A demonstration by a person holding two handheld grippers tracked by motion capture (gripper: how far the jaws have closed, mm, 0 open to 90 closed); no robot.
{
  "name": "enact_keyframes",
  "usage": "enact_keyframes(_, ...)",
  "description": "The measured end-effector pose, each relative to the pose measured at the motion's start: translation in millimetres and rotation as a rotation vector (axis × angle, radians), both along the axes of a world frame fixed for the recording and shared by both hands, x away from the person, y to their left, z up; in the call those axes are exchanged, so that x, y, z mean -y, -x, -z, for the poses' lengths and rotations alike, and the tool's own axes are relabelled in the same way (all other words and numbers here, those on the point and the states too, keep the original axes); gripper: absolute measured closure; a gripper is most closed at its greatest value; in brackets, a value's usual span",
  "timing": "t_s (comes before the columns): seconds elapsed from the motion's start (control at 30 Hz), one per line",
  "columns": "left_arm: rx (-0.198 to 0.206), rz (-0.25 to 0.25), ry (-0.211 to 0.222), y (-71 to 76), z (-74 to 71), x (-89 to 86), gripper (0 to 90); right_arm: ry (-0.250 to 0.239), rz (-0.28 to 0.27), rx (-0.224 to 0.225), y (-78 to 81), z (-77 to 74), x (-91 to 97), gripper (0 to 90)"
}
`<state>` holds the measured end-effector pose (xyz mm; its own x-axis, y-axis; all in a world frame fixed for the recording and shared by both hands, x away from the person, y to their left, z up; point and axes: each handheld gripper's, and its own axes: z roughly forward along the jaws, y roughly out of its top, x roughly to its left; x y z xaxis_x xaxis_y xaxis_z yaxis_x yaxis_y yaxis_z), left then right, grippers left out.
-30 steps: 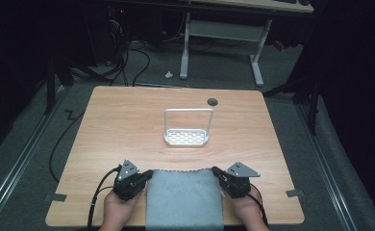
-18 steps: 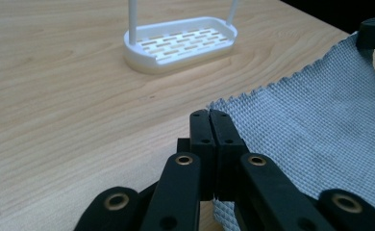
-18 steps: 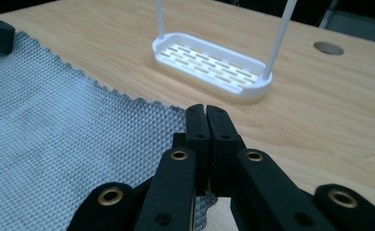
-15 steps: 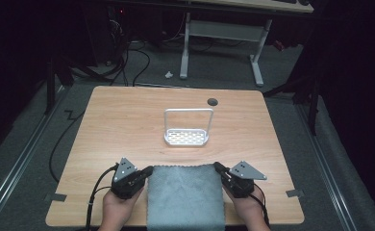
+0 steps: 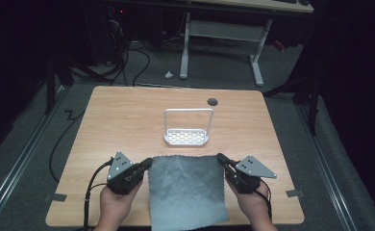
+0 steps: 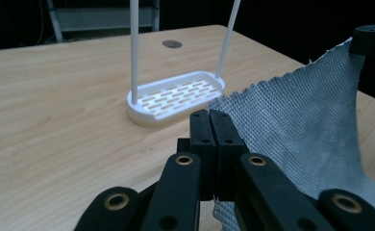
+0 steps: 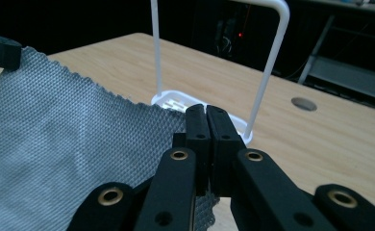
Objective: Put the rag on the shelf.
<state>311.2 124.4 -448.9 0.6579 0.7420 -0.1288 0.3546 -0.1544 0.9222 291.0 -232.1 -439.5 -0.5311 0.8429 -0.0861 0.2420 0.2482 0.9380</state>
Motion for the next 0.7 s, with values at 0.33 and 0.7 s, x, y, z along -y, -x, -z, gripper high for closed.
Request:
enact_keyframes(0.33,0.061,-0.002,0.018,-8.0,-25.3,3.9,89.1,-0.024,0.018,0.067,-5.6,-26.0,2.9,89.5)
enact_keyframes(0.7,0.119,-0.004,0.022,-16.0,-50.1,5.4,89.1,-0.062,0.035,0.122,-9.4,-52.1,11.1,89.5)
